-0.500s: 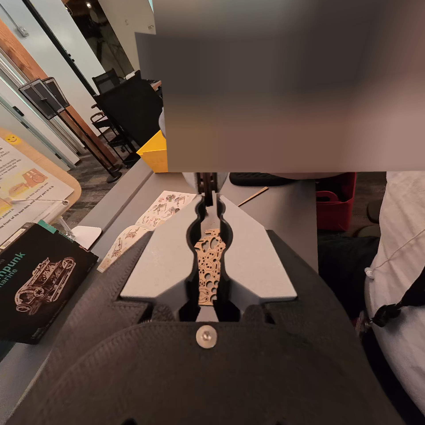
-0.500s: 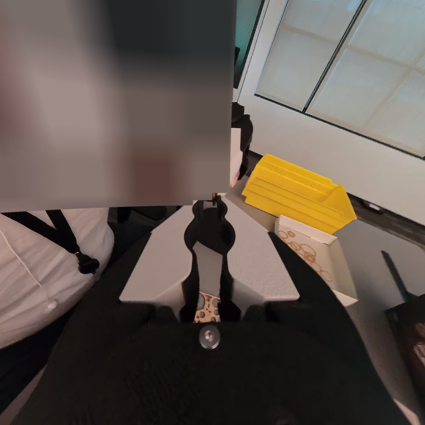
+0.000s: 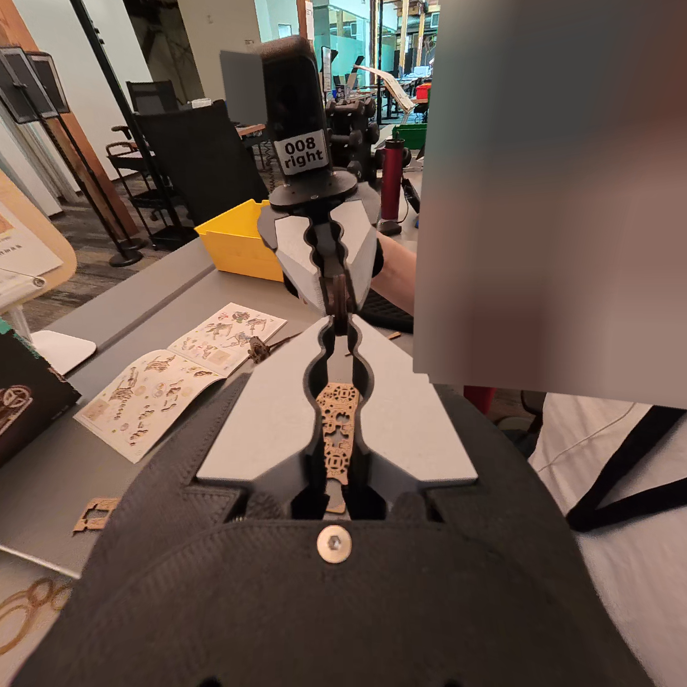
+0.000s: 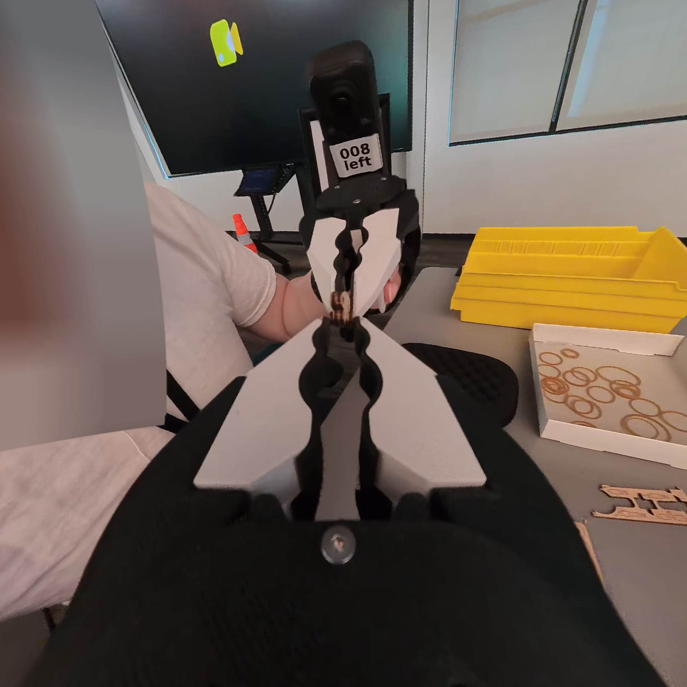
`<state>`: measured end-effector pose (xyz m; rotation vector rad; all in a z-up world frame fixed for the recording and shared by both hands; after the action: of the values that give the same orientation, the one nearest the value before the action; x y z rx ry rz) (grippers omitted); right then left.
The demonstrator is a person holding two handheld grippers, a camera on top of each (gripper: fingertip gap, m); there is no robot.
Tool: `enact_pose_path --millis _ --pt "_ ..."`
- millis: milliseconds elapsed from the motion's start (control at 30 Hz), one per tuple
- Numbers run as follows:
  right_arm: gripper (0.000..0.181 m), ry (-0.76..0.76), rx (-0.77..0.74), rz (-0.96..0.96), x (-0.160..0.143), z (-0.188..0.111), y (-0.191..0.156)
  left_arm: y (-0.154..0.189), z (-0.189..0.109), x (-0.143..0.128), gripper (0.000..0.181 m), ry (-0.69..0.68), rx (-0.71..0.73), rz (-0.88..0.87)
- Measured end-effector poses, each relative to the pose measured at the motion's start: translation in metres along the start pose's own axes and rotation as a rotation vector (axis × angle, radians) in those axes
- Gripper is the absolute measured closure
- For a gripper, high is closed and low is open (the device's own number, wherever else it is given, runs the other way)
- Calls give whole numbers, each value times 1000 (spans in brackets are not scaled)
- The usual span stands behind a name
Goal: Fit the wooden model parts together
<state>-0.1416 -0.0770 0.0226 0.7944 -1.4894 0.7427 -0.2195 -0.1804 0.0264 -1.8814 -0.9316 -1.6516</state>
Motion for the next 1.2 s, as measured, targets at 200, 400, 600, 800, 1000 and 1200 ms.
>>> enact_pose_path --millis 200,400,600,800,1000,1200 --pt "172 14 -4 9 0 -3 3 -2 2 1 177 8 15 -13" --pt "172 -42 -112 -342 4 -3 -8 8 5 -2 176 -12 135 286" --pt "172 -141 -192 -704 10 4 -34 26 4 0 165 3 127 510" --pt "171 -232 -208 -851 7 8 -44 39 0 -1 169 -36 137 726" --pt "171 -264 -201 -868 4 10 -45 42 1 -3 175 -97 122 781" --pt "172 -246 -191 -820 5 9 -44 43 1 -1 177 -96 136 782"
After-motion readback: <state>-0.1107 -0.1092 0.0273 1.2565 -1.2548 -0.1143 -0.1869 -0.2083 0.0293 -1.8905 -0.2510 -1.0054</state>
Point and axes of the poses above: each gripper's, where its closed fingertips meet, z out along the fingers, x out of its top, y = z × x across the jaws, the point moved 7 cm from there along -z, back along the fingers, and after that the axes turned 8 degrees about -z, right-handed, at the moved point
